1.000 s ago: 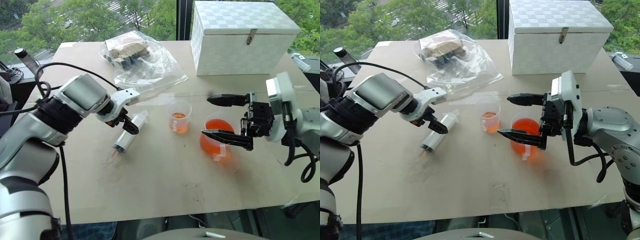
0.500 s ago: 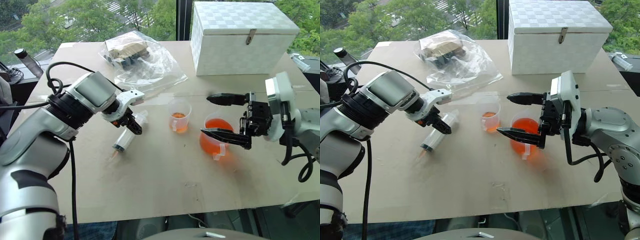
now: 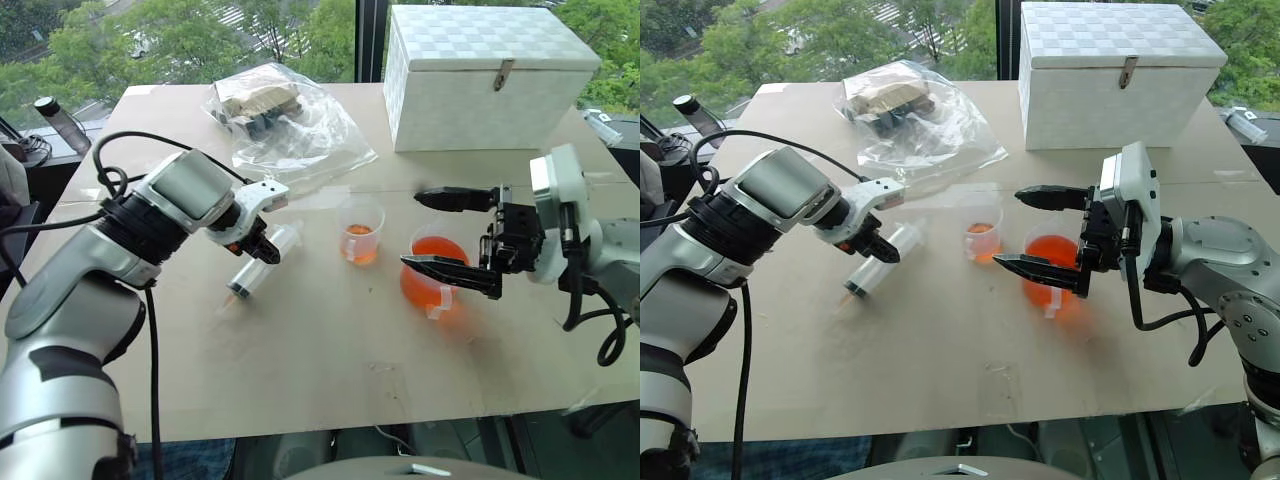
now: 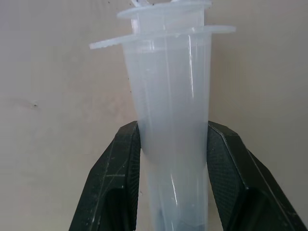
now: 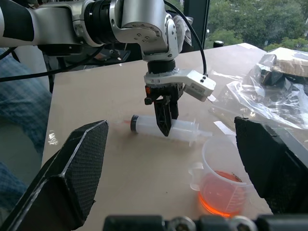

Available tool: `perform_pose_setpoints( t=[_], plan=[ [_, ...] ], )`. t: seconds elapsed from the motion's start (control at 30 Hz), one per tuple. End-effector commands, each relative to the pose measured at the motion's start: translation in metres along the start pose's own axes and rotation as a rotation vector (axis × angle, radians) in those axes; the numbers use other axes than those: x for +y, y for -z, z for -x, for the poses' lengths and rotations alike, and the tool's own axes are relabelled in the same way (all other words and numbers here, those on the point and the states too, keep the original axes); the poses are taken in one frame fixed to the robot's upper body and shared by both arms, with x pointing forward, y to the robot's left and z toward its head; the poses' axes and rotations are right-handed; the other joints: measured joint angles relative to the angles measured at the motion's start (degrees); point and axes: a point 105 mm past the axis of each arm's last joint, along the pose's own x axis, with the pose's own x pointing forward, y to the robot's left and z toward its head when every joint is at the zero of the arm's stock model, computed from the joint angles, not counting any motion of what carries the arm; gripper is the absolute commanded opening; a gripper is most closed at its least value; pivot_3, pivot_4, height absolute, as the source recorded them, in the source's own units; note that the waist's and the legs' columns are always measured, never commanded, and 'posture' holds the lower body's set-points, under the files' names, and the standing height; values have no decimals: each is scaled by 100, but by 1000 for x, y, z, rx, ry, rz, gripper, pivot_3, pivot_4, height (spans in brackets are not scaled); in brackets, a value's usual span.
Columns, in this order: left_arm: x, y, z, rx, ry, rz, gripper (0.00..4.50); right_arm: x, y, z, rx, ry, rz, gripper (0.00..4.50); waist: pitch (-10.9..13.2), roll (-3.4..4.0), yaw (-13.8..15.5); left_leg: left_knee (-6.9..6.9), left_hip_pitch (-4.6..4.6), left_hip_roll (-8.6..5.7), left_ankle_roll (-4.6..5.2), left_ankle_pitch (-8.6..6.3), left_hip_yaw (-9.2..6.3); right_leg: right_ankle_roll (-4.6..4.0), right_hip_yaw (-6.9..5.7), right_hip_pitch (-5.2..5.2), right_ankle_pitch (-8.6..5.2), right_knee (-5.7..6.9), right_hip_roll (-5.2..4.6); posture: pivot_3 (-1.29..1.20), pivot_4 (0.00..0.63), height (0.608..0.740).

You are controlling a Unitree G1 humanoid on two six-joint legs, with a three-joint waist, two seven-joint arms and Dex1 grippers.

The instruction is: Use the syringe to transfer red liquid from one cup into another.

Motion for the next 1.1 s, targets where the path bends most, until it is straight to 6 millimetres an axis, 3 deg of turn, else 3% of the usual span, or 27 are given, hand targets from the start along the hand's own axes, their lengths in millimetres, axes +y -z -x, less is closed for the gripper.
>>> perform_pose_setpoints(
  t=[0.03,0.23,0.37,0.6,0.67,0.83,1.0,1.1],
  plan=[
    [13,-12,34,-113,-74,-32,1392,2,-8,5,-11,1,28,4500,0,0,-18,0,0,0,0,0,1,0,1,0,0,0,0,0,150,740],
    [17,-17,85,-257,-91,-37,1392,1,-9,10,-11,-42,-11,4500,7,-10,-22,-1,-2,0,2,-1,1,1,-1,0,-1,-5,0,0,150,740],
    [10,-40,111,-471,-65,-95,1392,-10,-19,18,-53,-20,-40,4500,9,-14,19,1,-1,0,2,-1,0,2,-5,1,-1,-4,-3,0,150,740],
    [-22,-85,187,-1093,143,-186,1392,-33,-61,40,-195,59,-79,4500,14,-22,9,3,-3,0,1,-1,0,2,-6,1,-1,-3,-11,0,150,740],
    [-36,-94,199,-1246,200,-223,1392,-42,-68,45,-239,102,-88,4500,14,-23,8,3,-4,1,1,-1,0,2,-7,1,-1,-5,-12,0,150,740],
    [-75,-108,204,-1495,317,-304,1392,-69,-76,59,-308,267,-66,4500,13,-25,15,5,-5,1,1,-1,6,4,-2,3,0,-1,-15,0,150,740],
    [-114,-116,183,-1555,428,-377,1392,-76,-85,68,-348,348,-35,4500,11,-21,-2,2,-4,1,0,0,9,4,2,1,0,0,-14,0,150,740],
    [-142,-114,159,-1511,486,-487,1392,-76,-86,79,-324,393,-3,4500,10,-20,8,-1,-3,1,0,0,11,4,3,2,0,0,-13,0,150,740]
  ],
)
